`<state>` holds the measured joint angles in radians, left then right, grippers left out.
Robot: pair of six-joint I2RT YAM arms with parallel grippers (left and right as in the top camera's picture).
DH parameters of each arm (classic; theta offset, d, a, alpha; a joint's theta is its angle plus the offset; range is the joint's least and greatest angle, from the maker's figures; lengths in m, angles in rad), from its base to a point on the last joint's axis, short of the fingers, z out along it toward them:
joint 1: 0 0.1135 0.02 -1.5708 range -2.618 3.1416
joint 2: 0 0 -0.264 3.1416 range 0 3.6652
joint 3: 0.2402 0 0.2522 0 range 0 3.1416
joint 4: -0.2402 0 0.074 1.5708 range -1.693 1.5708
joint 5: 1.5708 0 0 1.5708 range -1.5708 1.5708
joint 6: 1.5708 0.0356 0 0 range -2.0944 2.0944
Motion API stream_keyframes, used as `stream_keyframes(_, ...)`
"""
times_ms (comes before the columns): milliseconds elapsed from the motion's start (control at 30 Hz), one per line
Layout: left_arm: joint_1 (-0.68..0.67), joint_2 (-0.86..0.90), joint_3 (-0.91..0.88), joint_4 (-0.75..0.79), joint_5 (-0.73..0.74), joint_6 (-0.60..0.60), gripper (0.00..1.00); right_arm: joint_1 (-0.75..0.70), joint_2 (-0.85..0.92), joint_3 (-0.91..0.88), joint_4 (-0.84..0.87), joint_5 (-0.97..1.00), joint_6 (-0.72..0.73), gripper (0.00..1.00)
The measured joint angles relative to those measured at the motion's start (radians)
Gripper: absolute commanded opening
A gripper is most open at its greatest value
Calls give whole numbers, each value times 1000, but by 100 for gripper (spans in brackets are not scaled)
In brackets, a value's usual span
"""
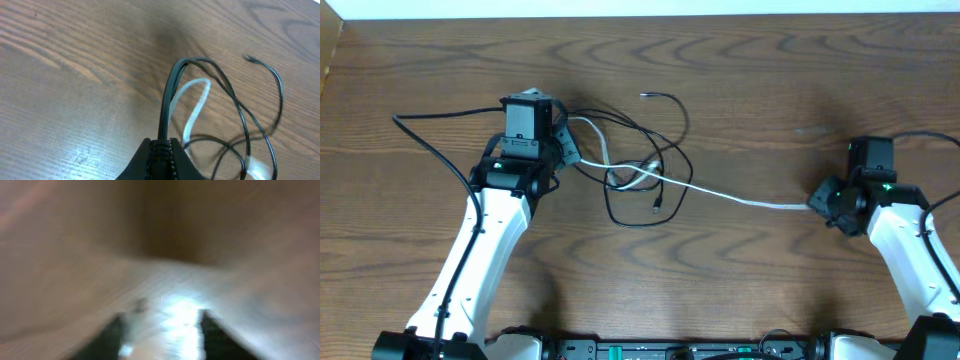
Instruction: Untangle cables
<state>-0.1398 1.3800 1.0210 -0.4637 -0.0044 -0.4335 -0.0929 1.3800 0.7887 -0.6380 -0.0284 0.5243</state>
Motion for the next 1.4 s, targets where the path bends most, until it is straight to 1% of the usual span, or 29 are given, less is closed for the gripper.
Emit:
stream_keyframes(67, 0, 0, 0, -3, 3, -8, 8, 0, 0, 0, 39, -77, -61, 58)
stream_keyframes(200, 1, 0, 0, -5, 30, -12, 8, 0, 0, 0, 68, -209, -152, 65)
stream_keyframes(267, 1, 0, 0, -4, 52, -11, 8, 0, 0, 0, 68, -246, -177, 74)
stream_keyframes(300, 1, 0, 0, -4, 64, -11, 8, 1, 0, 0, 68, -260, -188, 83)
stream_keyframes(333, 1, 0, 0, -4, 79, -12, 8, 3, 0, 0, 68, -273, -202, 87)
stream_keyframes(433, 1, 0, 0, -4, 113, -12, 9, 24, 0, 0, 82, -333, -286, 94)
stream_keyframes(467, 1, 0, 0, -4, 122, -12, 9, 36, 0, 0, 91, -364, -323, 98)
stream_keyframes(500, 1, 0, 0, -4, 136, -12, 12, 50, 0, 0, 102, -402, -359, 99)
stream_keyframes(600, 1, 0, 0, 1, 189, -11, 13, 100, 0, 0, 141, -514, -466, 99)
stream_keyframes(700, 1, 0, 0, 23, 269, -11, 13, 150, 0, 0, 175, -572, -520, 99)
stream_keyframes(833, 1, 0, 0, 101, 422, -11, 13, 226, 0, -1, 210, -610, -555, 99)
stream_keyframes(933, -3, 0, 0, 163, 541, -15, 17, 276, 0, -1, 236, -621, -566, 99)
stream_keyframes(1000, -13, 0, 0, 199, 600, -18, 17, 309, 0, -1, 259, -627, -573, 99)
stream_keyframes(1033, -23, 0, 0, 210, 624, -20, 22, 327, 0, -1, 274, -628, -575, 99)
stream_keyframes(1133, -67, 0, 0, 220, 673, -29, 29, 364, 0, -1, 310, -632, -580, 99)
stream_keyframes(1300, -142, 0, 0, 250, 701, -38, 30, 409, 0, -1, 352, -634, -582, 99)
stream_keyframes(1400, -156, 0, 0, 250, 660, -38, 30, 424, 0, -1, 356, -635, -584, 99)
